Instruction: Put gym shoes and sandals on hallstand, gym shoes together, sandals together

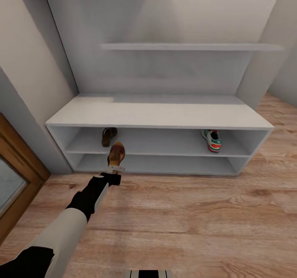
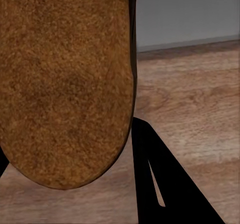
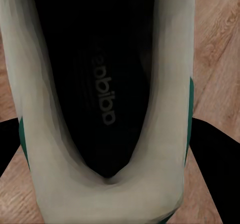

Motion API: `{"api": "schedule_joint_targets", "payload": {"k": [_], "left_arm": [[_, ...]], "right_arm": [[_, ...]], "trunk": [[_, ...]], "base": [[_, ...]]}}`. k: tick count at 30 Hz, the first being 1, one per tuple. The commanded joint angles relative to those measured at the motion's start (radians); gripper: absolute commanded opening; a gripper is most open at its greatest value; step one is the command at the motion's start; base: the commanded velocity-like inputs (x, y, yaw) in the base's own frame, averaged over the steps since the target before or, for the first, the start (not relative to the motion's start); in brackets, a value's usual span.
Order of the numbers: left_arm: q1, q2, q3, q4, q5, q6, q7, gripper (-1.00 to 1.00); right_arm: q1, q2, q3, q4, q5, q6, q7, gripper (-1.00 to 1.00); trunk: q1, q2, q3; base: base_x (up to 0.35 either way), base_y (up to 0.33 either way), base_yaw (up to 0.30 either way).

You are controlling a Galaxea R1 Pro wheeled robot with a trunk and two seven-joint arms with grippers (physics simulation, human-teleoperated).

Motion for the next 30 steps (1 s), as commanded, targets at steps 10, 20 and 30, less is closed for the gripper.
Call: {"api": "schedule_joint_targets", "payload": {"k": [10,20,30], "left_arm": [[-0.001,0.002,0.002,-0.002,-0.012,0.006,-0.004,-1.0],[0.0,0.0,0.003,-0.002,-0.011,0.006,-0.005,-1.0],[0.0,0.0,0.003,-0.002,-0.009,0.003,-0.01,-1.0]], "right_arm": [[-0.002,0.0,-0.007,-0.001,0.01,0.0,0.009,-1.0],[-0.002,0.0,-0.008,-0.001,0.01,0.0,0.007,-1.0],[-0.002,0.0,-0.007,-0.001,0.01,0.0,0.007,-1.0]], "trunk": [[0.0,0.0,-0.001],[0.0,0.0,-0.001],[0.0,0.0,-0.001]], "base": [[0.312,0.0,0.0],[0.133,0.0,0.0],[0.129,0.0,0.0]]}}
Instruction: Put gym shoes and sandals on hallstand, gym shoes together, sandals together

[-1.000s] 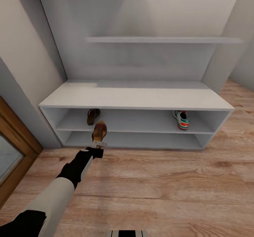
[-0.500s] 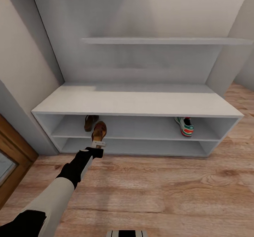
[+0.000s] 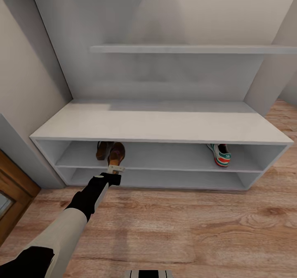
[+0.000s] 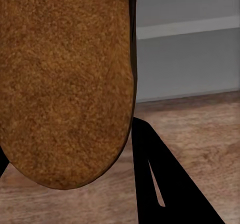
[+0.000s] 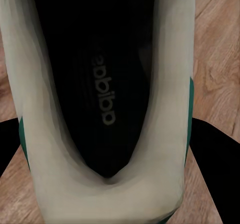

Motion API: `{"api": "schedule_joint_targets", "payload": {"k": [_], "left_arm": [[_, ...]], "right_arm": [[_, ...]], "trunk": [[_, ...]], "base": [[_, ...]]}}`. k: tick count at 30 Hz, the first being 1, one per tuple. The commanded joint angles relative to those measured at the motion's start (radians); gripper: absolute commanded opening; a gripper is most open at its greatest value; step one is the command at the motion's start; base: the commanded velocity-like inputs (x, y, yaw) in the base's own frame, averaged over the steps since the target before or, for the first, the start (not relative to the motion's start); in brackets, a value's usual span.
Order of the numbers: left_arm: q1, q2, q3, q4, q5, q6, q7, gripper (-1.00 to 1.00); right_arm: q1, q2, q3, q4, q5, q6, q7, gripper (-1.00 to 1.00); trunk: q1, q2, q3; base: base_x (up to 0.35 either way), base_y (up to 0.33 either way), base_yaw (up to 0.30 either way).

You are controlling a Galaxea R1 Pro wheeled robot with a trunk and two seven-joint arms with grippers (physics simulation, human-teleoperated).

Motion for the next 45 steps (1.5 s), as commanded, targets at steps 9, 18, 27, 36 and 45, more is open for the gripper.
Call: {"api": "schedule_joint_targets", "payload": {"k": [9,18,27,36,45], "left_arm": [[0.0,0.0,0.002,-0.002,-0.013,0.007,0.001,-1.0],[0.0,0.0,0.002,-0.002,-0.011,0.007,0.002,-1.0],[0.0,0.001,0.002,-0.002,-0.011,0.006,0.002,-1.0],[0.0,0.001,0.002,-0.002,-0.011,0.006,0.002,-1.0],[0.0,0.002,0.002,-0.002,-0.011,0.007,0.002,-1.0]], "right_arm": [[-0.001,0.0,-0.007,-0.001,0.01,0.0,0.009,-1.0],[-0.002,0.0,-0.007,-0.001,0.01,0.0,0.009,-1.0],[-0.002,0.0,-0.007,-0.001,0.01,0.0,0.008,-1.0],[-0.001,0.0,-0.007,-0.001,0.01,-0.006,0.008,-1.0],[-0.002,0.0,-0.007,0.001,0.012,-0.034,0.008,-1.0]], "trunk": [[0.0,0.0,-0.001],[0.0,0.0,-0.001],[0.0,0.0,-0.001],[0.0,0.0,-0.001],[0.0,0.0,-0.001]], "base": [[0.18,-0.04,0.0],[0.085,-0.004,0.0],[0.104,0.0,0.0],[0.189,0.0,0.0],[0.021,0.006,0.0]]}}
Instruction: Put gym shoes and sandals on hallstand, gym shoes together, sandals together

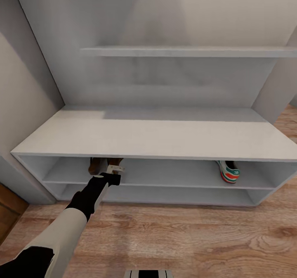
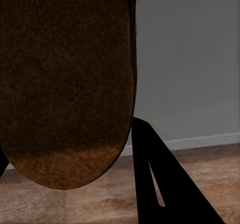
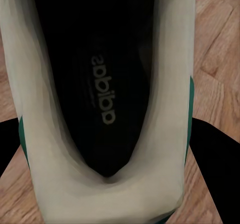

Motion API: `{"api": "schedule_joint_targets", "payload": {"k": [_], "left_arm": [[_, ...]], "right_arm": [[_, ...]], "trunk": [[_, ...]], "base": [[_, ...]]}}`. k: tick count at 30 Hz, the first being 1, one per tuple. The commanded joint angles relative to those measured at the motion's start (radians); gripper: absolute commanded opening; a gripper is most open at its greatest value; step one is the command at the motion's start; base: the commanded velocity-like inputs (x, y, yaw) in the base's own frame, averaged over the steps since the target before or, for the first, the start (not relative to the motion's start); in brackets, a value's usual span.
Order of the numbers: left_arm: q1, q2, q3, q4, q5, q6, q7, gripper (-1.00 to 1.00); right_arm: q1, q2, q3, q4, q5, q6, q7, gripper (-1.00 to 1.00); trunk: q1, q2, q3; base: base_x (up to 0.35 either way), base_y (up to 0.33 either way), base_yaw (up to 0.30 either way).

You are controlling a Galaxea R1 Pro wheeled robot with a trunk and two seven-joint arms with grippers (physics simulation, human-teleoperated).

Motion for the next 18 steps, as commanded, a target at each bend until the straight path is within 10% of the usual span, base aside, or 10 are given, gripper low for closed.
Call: {"api": "schedule_joint_targets", "payload": {"k": [1,18], "left_arm": [[0.0,0.0,-0.001,-0.001,-0.011,0.006,-0.004,-1.0],[0.0,0.0,-0.001,-0.011,-0.011,0.003,-0.003,-1.0]], "right_arm": [[-0.002,0.0,-0.008,0.0,0.01,-0.004,0.009,-1.0],[-0.002,0.0,-0.008,0.0,0.01,-0.004,0.009,-1.0]], "trunk": [[0.0,0.0,-0.001],[0.0,0.0,-0.001]], "base": [[0.001,0.112,0.0],[0.041,0.032,0.0]]}}
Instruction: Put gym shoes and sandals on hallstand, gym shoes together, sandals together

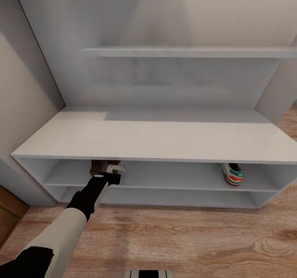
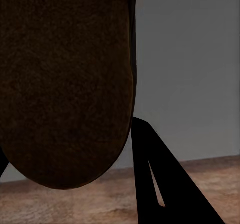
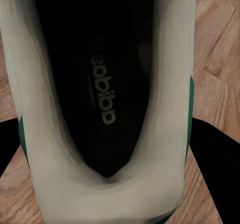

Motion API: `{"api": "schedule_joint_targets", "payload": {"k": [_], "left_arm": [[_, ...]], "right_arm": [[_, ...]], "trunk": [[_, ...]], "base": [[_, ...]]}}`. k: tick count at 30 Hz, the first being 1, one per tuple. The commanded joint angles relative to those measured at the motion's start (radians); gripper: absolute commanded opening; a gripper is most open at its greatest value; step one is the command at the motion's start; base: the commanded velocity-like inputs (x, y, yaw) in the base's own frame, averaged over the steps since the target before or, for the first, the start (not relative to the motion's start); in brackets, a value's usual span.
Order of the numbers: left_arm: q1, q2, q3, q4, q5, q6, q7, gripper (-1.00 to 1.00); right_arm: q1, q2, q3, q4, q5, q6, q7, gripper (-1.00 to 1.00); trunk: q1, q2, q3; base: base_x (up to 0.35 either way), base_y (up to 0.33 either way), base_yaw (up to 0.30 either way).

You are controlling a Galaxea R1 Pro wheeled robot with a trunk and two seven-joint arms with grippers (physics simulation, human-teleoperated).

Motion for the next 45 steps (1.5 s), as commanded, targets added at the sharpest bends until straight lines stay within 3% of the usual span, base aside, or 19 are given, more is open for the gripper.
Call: {"api": "schedule_joint_targets", "payload": {"k": [1,6,7,30,45], "left_arm": [[0.0,0.001,-0.001,-0.001,-0.01,0.005,-0.005,-1.0],[0.0,0.0,-0.001,0.007,-0.01,0.006,-0.012,-1.0],[0.0,0.0,-0.002,0.007,-0.01,0.007,-0.013,1.0],[0.0,0.001,-0.002,-0.005,-0.01,0.004,-0.005,1.0],[0.0,0.0,-0.001,-0.006,-0.012,0.0,-0.003,1.0]], "right_arm": [[-0.002,0.0,-0.008,0.0,0.011,-0.003,0.009,-1.0],[-0.002,0.0,-0.008,0.0,0.011,-0.003,0.009,-1.0],[-0.002,0.0,-0.008,0.0,0.011,-0.003,0.009,-1.0],[-0.002,0.0,-0.008,0.0,0.011,-0.003,0.009,-1.0],[-0.002,0.0,-0.008,0.0,0.011,-0.003,0.009,-1.0]], "trunk": [[0.0,0.0,-0.001],[0.0,0.0,-0.001],[0.0,0.0,-0.001],[0.0,0.0,-0.001],[0.0,0.0,-0.001]], "base": [[0.007,0.0,0.0],[0.002,0.0,0.0],[0.0,0.0,0.0],[-0.004,0.0,0.0],[-0.252,-0.115,0.0]]}}
